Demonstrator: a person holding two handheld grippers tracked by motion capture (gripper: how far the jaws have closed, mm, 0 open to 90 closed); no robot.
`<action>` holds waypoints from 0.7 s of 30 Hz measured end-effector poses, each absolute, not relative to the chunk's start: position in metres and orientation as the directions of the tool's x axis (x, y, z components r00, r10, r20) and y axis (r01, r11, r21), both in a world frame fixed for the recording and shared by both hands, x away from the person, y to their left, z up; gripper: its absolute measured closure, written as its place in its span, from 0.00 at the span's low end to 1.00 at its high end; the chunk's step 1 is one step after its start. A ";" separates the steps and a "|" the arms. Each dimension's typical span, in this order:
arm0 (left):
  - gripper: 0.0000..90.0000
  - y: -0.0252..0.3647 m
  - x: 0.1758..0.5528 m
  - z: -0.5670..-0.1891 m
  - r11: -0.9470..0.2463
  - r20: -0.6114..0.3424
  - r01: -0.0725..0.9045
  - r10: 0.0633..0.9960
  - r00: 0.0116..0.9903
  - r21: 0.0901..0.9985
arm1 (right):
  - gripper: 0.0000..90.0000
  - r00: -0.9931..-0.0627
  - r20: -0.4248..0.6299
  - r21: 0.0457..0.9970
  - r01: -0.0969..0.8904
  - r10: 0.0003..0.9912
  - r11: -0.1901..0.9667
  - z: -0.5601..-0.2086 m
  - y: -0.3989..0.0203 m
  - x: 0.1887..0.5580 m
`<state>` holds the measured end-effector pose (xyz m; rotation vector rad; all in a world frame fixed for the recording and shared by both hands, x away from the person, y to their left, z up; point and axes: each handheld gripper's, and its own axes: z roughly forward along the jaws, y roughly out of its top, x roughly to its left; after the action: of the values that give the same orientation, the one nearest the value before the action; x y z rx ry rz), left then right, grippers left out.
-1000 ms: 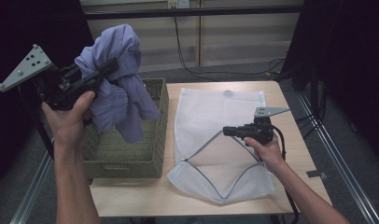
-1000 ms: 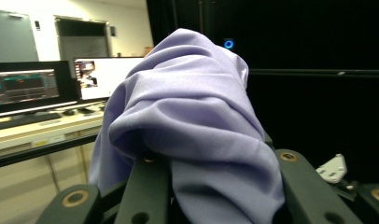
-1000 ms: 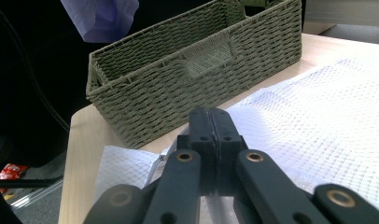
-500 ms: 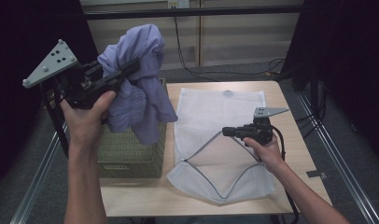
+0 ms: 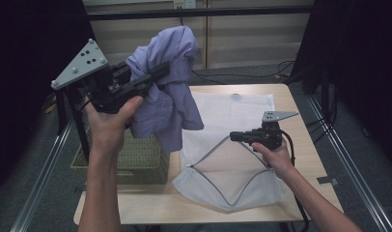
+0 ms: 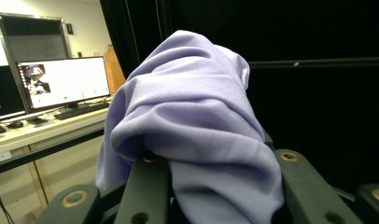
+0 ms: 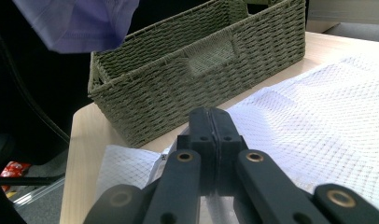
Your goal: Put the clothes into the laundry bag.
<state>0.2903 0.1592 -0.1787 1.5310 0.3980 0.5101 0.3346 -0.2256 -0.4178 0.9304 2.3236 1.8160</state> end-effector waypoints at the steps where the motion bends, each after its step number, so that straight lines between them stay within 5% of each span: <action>1: 0.77 0.157 0.291 -0.179 -0.033 0.072 -0.064 0.541 0.838 0.997 | 1.00 -0.818 0.316 0.897 0.423 0.481 0.131 -0.418 -0.226 0.335; 21: 0.77 0.107 0.283 -0.199 -0.084 0.102 -0.072 0.444 0.890 0.994 | 1.00 -0.818 0.317 0.896 0.424 0.479 0.132 -0.417 -0.227 0.335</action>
<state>0.2829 0.1068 -0.1986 1.6045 0.2961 0.4384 0.3353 -0.2272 -0.4174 0.9297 2.3271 1.8155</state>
